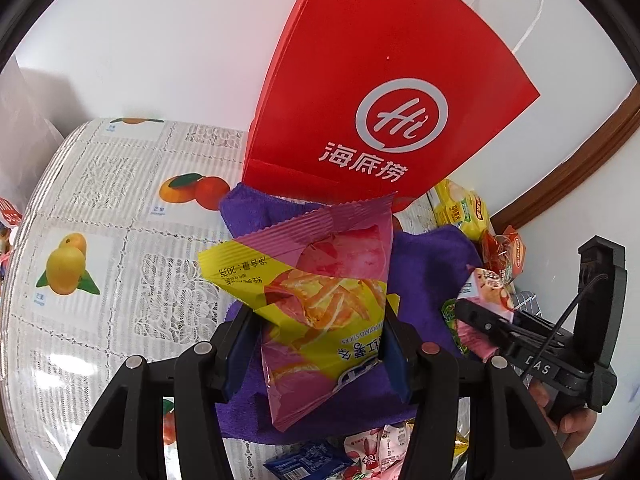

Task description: Organize snacks

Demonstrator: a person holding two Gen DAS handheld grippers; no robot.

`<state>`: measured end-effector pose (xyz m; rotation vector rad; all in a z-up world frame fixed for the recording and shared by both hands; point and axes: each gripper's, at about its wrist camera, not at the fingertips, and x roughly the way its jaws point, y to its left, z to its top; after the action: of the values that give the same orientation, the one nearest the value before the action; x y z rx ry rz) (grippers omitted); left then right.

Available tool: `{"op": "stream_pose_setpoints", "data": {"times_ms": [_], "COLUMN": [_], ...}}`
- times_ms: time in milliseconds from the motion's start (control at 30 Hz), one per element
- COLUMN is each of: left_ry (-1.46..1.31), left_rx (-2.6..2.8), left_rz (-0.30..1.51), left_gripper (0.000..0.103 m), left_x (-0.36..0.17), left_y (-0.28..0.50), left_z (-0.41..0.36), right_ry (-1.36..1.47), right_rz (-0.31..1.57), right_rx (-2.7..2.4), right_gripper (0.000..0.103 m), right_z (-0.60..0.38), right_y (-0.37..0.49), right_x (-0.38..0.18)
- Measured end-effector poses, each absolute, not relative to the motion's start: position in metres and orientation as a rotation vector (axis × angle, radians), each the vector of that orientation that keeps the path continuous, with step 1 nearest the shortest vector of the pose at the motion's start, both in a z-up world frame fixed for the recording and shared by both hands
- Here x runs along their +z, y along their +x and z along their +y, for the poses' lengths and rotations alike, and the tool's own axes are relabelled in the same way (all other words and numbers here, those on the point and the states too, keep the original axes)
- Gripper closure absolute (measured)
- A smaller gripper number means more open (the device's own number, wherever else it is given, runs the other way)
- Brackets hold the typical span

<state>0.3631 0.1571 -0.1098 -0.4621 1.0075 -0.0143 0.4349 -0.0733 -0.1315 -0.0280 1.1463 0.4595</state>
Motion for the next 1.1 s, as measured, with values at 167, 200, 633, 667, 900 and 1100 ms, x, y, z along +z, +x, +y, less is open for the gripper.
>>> {"op": "stream_pose_setpoints", "data": {"times_ms": [167,200,633,667,900,1100], "left_ry": [-0.469,-0.469,-0.475,-0.473,-0.462,-0.450], "left_rx": [-0.022,-0.022,-0.031,-0.033,-0.042,-0.052], "left_rz": [1.015,1.014,1.008,1.009,1.015,1.023], "left_gripper": [0.050,0.050,0.050,0.050,0.050,0.050], "left_x": [-0.112,-0.112,-0.111,-0.111,-0.113,-0.115], "left_y": [0.364,0.363,0.360,0.360,0.361,0.364], "left_z": [0.156,0.156,0.157,0.156,0.152,0.146], "right_ry": [-0.045,-0.044,-0.099,-0.101,-0.107,-0.128], "right_rz": [1.176,1.184,1.238,1.240,1.241,1.266], "right_rx": [0.456,0.455,0.441,0.440,0.429,0.440], "right_gripper": [0.058,0.058,0.058,0.058,0.058,0.054], "right_z": [-0.068,-0.066,-0.053,-0.053,-0.056,-0.051], "right_y": [0.436,0.436,0.433,0.433,0.436,0.436], "right_x": [-0.142,-0.144,-0.170,-0.171,-0.175,-0.180]}}
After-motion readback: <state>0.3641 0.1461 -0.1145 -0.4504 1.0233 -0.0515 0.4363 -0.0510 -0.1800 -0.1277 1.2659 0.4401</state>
